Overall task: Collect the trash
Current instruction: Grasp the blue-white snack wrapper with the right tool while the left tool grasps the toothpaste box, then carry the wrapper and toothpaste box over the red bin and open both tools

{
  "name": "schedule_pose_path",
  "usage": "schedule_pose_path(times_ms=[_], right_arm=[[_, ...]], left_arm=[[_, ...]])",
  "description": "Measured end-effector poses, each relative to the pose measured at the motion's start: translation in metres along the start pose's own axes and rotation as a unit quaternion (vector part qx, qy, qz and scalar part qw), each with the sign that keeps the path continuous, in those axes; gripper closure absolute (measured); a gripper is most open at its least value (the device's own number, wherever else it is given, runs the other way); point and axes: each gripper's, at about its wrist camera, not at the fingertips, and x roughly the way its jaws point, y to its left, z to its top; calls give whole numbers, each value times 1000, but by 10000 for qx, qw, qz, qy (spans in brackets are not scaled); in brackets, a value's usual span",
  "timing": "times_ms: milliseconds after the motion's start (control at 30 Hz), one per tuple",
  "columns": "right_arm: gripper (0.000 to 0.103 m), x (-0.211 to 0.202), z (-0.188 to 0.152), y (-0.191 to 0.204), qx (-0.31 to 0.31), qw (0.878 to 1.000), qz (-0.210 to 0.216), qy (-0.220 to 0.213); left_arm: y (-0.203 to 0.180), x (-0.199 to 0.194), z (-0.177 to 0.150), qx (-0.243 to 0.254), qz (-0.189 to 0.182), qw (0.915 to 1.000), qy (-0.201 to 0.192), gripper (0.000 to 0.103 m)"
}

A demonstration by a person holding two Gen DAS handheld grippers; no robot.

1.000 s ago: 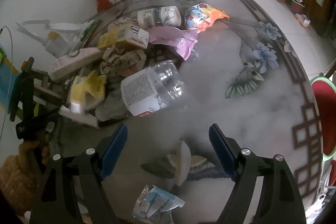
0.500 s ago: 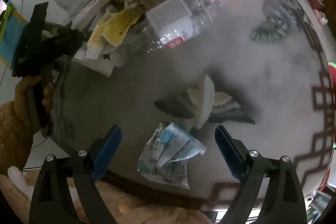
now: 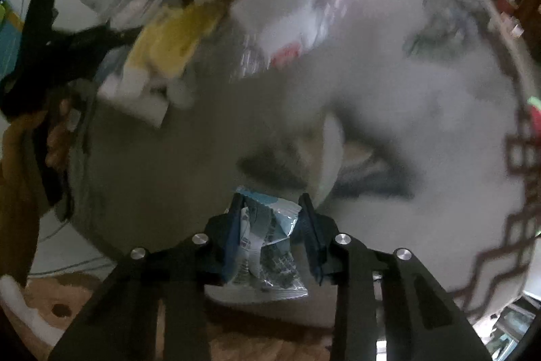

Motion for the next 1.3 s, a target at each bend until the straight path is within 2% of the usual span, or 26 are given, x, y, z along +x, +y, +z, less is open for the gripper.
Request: schedule_pose_path(times_ms=[300, 533, 833, 1300], right_arm=[[74, -43, 45, -19, 362, 9916, -280, -1213], [74, -79, 64, -41, 598, 9796, -349, -1886], [74, -97, 64, -64, 808, 9738, -344, -2098], [74, -106, 56, -106, 857, 9748, -152, -2054]], left_arm=[[-42, -42, 21, 310, -396, 9966, -660, 57], [-75, -68, 27, 527, -754, 9907, -1005, 57], [-110, -70, 26, 842, -1036, 9865, -954, 57], [-165, -55, 16, 989, -1026, 9870, -748, 57]])
